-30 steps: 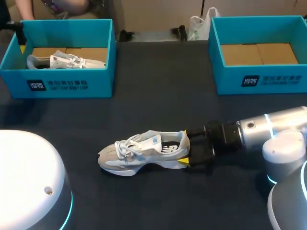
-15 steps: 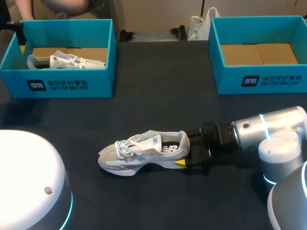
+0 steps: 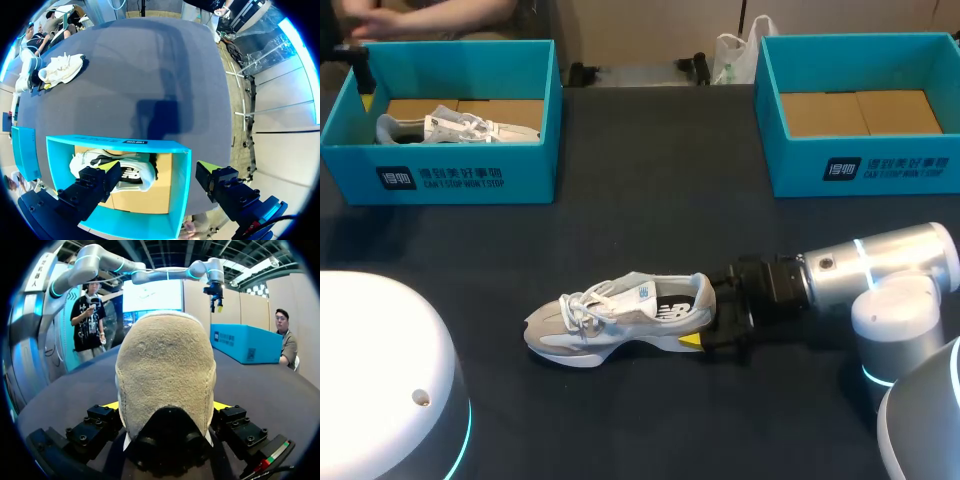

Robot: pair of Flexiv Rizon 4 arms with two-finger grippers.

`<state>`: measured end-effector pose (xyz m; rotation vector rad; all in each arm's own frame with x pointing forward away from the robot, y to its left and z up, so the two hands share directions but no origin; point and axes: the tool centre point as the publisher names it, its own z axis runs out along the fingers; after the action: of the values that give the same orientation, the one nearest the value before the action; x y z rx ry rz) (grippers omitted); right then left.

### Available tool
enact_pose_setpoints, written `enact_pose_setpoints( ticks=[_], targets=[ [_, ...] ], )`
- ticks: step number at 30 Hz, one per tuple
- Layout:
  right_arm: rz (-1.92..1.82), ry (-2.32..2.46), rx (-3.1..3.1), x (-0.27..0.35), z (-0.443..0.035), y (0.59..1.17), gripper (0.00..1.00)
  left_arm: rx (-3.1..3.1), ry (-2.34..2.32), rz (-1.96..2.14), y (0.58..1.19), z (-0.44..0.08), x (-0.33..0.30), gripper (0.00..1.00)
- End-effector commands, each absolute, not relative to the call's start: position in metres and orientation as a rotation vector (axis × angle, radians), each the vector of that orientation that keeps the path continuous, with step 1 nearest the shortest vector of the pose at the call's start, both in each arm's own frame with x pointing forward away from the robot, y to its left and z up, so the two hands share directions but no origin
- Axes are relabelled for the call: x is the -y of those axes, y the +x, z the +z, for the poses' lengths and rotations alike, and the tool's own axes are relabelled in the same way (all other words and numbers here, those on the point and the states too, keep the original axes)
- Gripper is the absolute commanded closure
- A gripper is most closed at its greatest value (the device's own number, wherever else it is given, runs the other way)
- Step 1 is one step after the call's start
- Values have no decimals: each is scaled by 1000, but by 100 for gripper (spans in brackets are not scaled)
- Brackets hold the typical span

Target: Take the shoe out of the shoebox, open the shoe tongue, remove and reinsert the insole, then place the shoe into the shoebox

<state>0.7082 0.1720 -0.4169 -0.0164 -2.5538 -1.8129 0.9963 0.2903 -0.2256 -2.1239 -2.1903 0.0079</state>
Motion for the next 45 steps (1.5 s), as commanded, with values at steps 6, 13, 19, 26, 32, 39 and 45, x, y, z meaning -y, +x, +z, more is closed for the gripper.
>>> enact_pose_setpoints(
  ticks=[6, 13, 19, 26, 32, 39, 45],
  targets=[
    [-1798, -11, 2573, -179, -416, 711, 100, 2189, -2126, 5, 996, -225, -291, 0],
    [-1779, -16, 2593, -178, -416, 709, 100, 2189, -2126, 5, 996, -225, -291, 0],
    [-1799, -40, 2610, -174, -415, 706, 100, 2189, -2126, 5, 996, -225, -291, 0],
    [-1807, -78, 2632, -169, -414, 708, 100, 2189, -2126, 5, 996, -225, -291, 0],
    [-1795, -91, 2656, -167, -412, 705, 100, 2189, -2126, 5, 996, -225, -291, 0],
    [-1763, -82, 2657, -162, -408, 705, 100, 2189, -2126, 5, 996, -225, -291, 0],
    [-1762, -81, 2654, -162, -409, 705, 100, 2189, -2126, 5, 996, -225, -291, 0]
  ],
)
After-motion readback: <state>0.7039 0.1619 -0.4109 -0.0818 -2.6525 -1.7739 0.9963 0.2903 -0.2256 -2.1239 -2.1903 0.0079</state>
